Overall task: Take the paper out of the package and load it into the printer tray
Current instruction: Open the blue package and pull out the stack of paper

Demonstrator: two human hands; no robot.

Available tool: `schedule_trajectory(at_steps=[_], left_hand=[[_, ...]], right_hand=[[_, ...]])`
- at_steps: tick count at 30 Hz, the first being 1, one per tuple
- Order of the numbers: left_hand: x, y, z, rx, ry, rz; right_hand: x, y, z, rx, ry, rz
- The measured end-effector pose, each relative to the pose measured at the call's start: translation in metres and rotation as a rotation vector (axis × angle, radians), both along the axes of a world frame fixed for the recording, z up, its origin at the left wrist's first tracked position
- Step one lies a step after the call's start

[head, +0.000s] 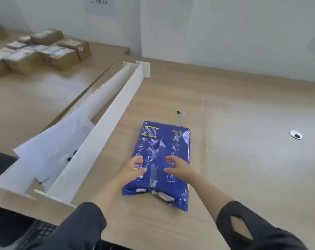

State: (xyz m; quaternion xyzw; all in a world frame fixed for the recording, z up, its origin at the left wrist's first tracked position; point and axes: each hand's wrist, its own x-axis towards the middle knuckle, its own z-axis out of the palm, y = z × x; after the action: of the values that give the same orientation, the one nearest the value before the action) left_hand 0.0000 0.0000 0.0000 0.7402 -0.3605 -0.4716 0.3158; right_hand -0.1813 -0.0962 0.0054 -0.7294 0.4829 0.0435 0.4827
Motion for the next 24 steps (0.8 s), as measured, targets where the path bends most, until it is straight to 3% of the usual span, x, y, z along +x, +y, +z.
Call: schedule_trajectory(at_steps=[10,24], left_hand=[[0.032,-0.03,-0.036,-0.014,-0.049,-0.223],[0.032,-0.031,-0.057,-0.056,-0.093,-0.256]], right_hand=[[0.031,0.005,-0.036,-0.093,0.167,-0.18],[0.063,0.012,-0.058,-0.193,0.323,-0.175]])
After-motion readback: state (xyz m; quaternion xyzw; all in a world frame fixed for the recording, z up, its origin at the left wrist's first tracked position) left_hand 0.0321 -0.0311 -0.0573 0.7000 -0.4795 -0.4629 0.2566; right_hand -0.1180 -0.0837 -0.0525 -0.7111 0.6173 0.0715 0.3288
